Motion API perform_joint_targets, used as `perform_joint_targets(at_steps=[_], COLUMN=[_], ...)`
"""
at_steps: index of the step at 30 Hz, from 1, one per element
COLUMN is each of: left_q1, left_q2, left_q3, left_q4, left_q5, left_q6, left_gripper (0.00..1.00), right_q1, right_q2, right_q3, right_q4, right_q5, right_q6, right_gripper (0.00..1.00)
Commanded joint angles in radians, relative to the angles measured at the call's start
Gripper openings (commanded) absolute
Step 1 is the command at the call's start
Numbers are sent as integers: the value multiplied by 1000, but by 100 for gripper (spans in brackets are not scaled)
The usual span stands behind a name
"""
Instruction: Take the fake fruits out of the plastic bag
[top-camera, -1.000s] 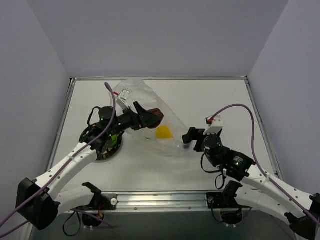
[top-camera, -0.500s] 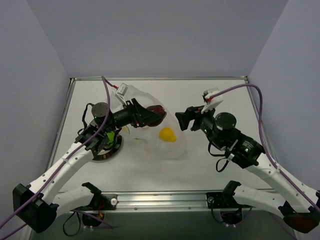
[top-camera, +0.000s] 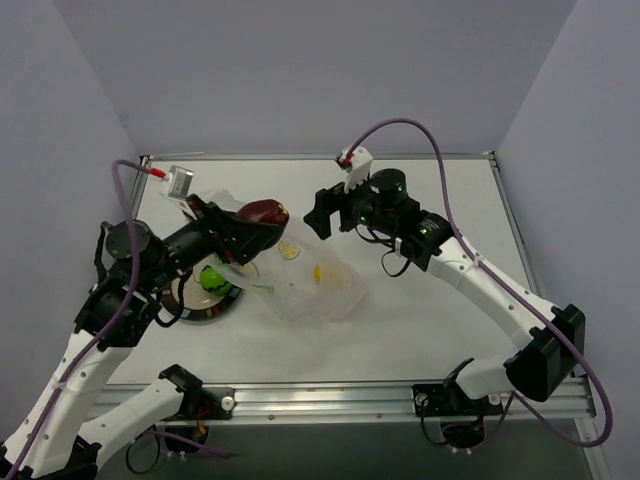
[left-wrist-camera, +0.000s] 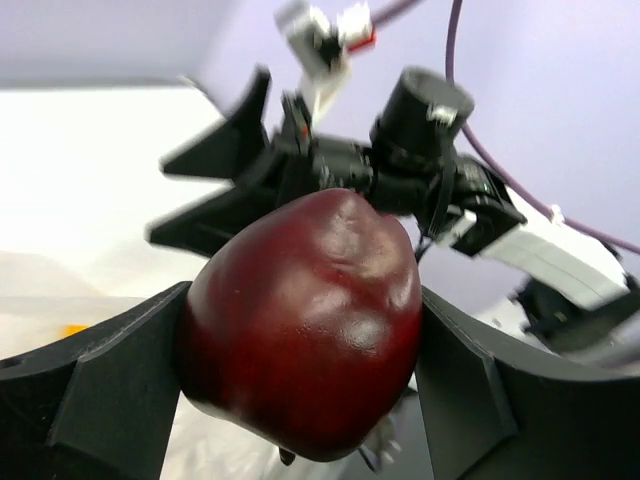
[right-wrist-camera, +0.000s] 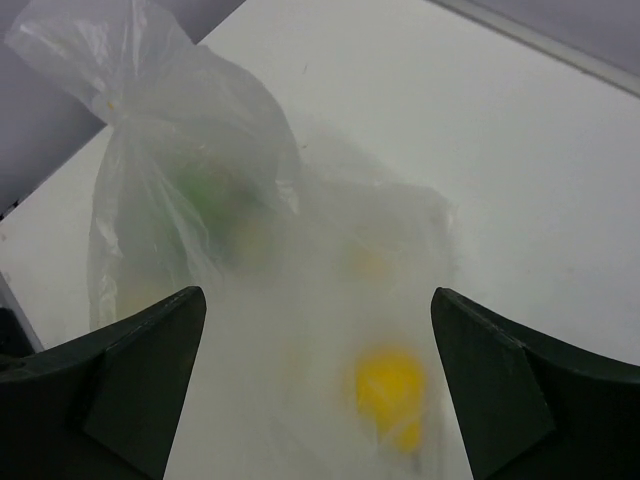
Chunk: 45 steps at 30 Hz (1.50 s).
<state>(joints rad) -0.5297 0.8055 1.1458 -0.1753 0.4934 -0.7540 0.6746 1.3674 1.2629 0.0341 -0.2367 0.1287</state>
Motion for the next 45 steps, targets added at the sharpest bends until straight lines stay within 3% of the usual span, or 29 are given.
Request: perform_joint_targets(at_steps=[1, 10, 13, 19, 22, 23, 26, 31, 32, 34, 39, 41, 45], left_q1=[8, 8, 10, 8, 8, 8, 14, 95, 161, 252, 605, 655, 737], left_q2=[-78, -189, -235, -296, -307, -304, -270, -204, -175, -140, 6, 40, 174], left_q3=[95, -14, -101, -282, -365, -385, -460, -544, -554, -578, -629, -647, -647], left_q4=[-240, -429, -458, -483, -475, -466, -457, -340, -287, -160, 101, 222, 315], left_q5=[-349, -1127, -1284, -1331, -1328, -1328, -1345, -1258, -1224, -1053, -673, -598, -503], left_q6=[142, 199, 136, 7, -39, -53, -102, -87, -74, -36, -19, -25, -38], left_gripper=[47, 47, 47, 47, 47, 47, 47, 47, 47, 47, 47, 48, 50], right_q1=[5, 32, 66, 89, 86, 85, 66, 39, 37, 34, 31, 33, 33], right_q2=[50, 1, 24, 120, 125, 122, 92, 47, 42, 24, 1, -2, -21], right_q3=[47, -19, -5, 10, 1, -5, -22, -33, -33, -34, -31, -45, -92], right_q4=[42, 133, 130, 104, 116, 121, 151, 179, 178, 179, 191, 196, 217], right_q5=[-188, -204, -167, 6, 143, 178, 255, 284, 306, 330, 337, 317, 297], right_q6=[17, 74, 58, 48, 60, 64, 80, 72, 68, 60, 55, 57, 72], right_gripper=[91, 89, 89, 79, 49, 24, 2, 0, 0, 0, 0, 0, 0])
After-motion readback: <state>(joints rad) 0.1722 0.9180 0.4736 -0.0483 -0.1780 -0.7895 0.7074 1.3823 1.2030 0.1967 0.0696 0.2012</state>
